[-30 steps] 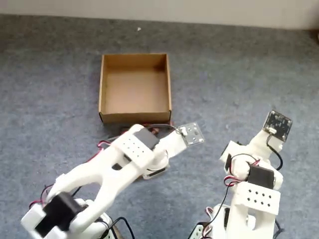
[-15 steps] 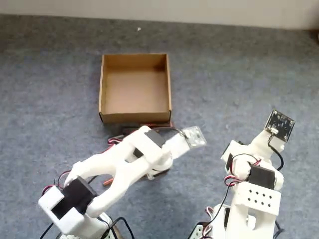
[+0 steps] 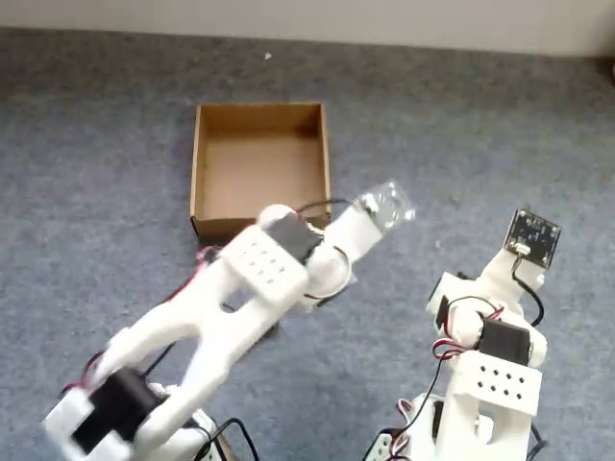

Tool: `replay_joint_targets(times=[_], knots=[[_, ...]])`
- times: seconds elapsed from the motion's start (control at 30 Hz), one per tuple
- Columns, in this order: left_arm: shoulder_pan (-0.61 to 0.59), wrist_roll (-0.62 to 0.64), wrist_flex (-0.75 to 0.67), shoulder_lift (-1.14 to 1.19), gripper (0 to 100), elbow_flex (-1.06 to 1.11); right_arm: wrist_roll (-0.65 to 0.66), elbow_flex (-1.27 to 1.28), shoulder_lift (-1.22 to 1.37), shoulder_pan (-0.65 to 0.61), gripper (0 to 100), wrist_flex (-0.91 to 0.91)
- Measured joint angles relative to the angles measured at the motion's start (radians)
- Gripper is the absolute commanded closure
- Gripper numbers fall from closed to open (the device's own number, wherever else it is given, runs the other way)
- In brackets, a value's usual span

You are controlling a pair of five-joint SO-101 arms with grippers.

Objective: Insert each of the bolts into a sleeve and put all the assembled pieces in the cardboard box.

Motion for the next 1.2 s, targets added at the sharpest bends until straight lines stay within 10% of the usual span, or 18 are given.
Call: replay_joint_targets(times=[0.57,1.2], knots=[[-0.236,0.120,0.034,-0.810,99,-0.021,0.000,-0.204,0.000,-0.443,99.4,0.048],[-0.503,0.658,-0.577,-1.576,99,0.822,0.206,0.206,-0.276,-0.931,99.4,-0.473]])
